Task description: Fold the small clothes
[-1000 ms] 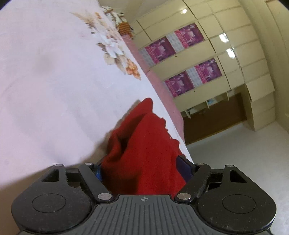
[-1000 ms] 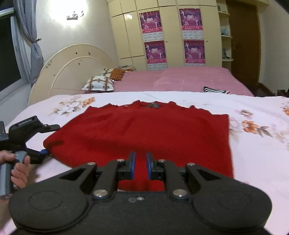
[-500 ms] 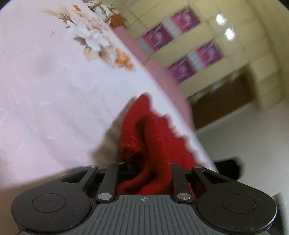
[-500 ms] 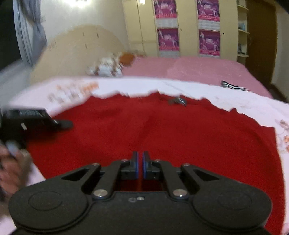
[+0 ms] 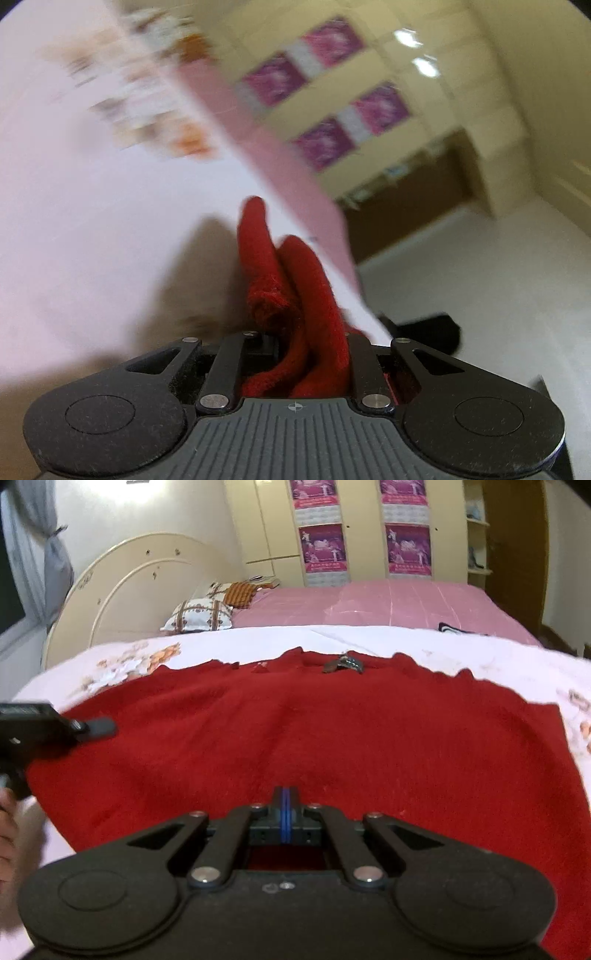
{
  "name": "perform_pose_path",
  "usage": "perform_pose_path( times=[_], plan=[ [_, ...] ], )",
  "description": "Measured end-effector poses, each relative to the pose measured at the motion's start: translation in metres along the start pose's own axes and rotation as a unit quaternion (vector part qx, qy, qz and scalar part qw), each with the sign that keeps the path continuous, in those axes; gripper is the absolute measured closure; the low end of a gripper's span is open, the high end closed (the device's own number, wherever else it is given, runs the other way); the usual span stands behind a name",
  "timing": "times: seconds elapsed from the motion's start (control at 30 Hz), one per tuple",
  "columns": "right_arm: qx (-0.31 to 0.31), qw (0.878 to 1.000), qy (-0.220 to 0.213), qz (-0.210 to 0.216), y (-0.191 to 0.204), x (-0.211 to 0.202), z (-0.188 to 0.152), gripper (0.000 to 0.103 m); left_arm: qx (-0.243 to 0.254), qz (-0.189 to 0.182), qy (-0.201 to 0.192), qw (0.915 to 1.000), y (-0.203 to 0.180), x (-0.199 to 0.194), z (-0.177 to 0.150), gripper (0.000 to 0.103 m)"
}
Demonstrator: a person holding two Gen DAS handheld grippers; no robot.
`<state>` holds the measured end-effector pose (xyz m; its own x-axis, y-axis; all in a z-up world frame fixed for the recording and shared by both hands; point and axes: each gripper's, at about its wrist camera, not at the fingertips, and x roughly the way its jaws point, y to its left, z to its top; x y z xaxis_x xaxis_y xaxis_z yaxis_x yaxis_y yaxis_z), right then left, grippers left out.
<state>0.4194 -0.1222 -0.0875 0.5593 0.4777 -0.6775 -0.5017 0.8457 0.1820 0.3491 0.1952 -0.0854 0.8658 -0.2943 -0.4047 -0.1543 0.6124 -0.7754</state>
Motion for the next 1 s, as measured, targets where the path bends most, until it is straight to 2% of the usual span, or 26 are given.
perform_pose_path(
  times=[0.1,0.17,0.2,0.23,0.27,0.3,0.4,0.43,0.5,0.53,0.57,0.63,0.7,0.73,0.77,0.83,0.9,1.0],
  plan=[
    [0.021,1.0,-0.003,0.008,-0.006,0.001,-0.001,0.103,0.051,-0.042,0.021,0.9976,-0.059,0.01,0.001,0.087],
    [0.065,0.997,0.003,0.032,-0.019,-0.003,0.001,0.103,0.083,-0.046,0.056,0.9939,-0.099,0.028,-0.01,0.087],
    [0.107,0.993,-0.001,0.051,-0.034,-0.01,0.001,0.103,0.102,-0.043,0.071,0.9913,-0.117,0.037,-0.018,0.087],
    [0.17,0.983,-0.03,0.065,-0.057,-0.026,-0.002,0.101,0.116,-0.041,0.09,0.9884,-0.133,0.05,-0.03,0.087],
    [0.219,0.971,-0.059,0.07,-0.079,-0.043,-0.008,0.089,0.128,-0.034,0.111,0.9849,-0.145,0.064,-0.043,0.087],
    [0.257,0.961,-0.077,0.072,-0.099,-0.057,-0.014,0.084,0.145,-0.023,0.13,0.9805,-0.156,0.079,-0.058,0.087],
    [0.333,0.934,-0.108,0.076,-0.153,-0.097,-0.03,0.082,0.189,0.001,0.19,0.9636,-0.179,0.122,-0.112,0.087],
    [0.352,0.926,-0.112,0.082,-0.167,-0.107,-0.035,0.078,0.204,0.013,0.202,0.9578,-0.183,0.132,-0.127,0.084],
    [0.377,0.914,-0.115,0.093,-0.186,-0.122,-0.043,0.063,0.232,0.001,0.199,0.9521,-0.194,0.132,-0.147,0.054],
    [0.386,0.91,-0.117,0.098,-0.193,-0.129,-0.047,0.045,0.244,-0.019,0.202,0.9483,-0.203,0.126,-0.152,0.026],
    [0.387,0.908,-0.119,0.103,-0.195,-0.133,-0.048,0.036,0.253,-0.033,0.207,0.9445,-0.212,0.118,-0.152,0.022],
    [0.387,0.907,-0.114,0.124,-0.197,-0.136,-0.05,0.036,0.268,-0.054,0.208,0.9391,-0.223,0.097,-0.141,0.022],
    [0.386,0.905,-0.107,0.144,-0.195,-0.133,-0.047,0.039,0.263,-0.068,0.181,0.9451,-0.217,0.071,-0.118,0.022],
    [0.382,0.906,-0.101,0.152,-0.189,-0.128,-0.044,0.042,0.252,-0.062,0.159,0.9525,-0.206,0.059,-0.101,0.022],
    [0.378,0.907,-0.095,0.159,-0.187,-0.125,-0.043,0.044,0.247,-0.043,0.135,0.9585,-0.193,0.052,-0.085,0.022],
    [0.367,0.912,-0.085,0.162,-0.184,-0.118,-0.039,0.045,0.237,0.03,0.115,0.9644,-0.156,0.056,-0.053,0.022],
    [0.36,0.916,-0.075,0.16,-0.182,-0.107,-0.034,0.045,0.212,0.063,0.128,0.9669,-0.127,0.068,-0.037,0.023],
    [0.354,0.921,-0.052,0.153,-0.183,-0.09,-0.027,0.046,0.202,0.098,0.166,0.9602,-0.101,0.091,-0.04,0.023]
  ],
)
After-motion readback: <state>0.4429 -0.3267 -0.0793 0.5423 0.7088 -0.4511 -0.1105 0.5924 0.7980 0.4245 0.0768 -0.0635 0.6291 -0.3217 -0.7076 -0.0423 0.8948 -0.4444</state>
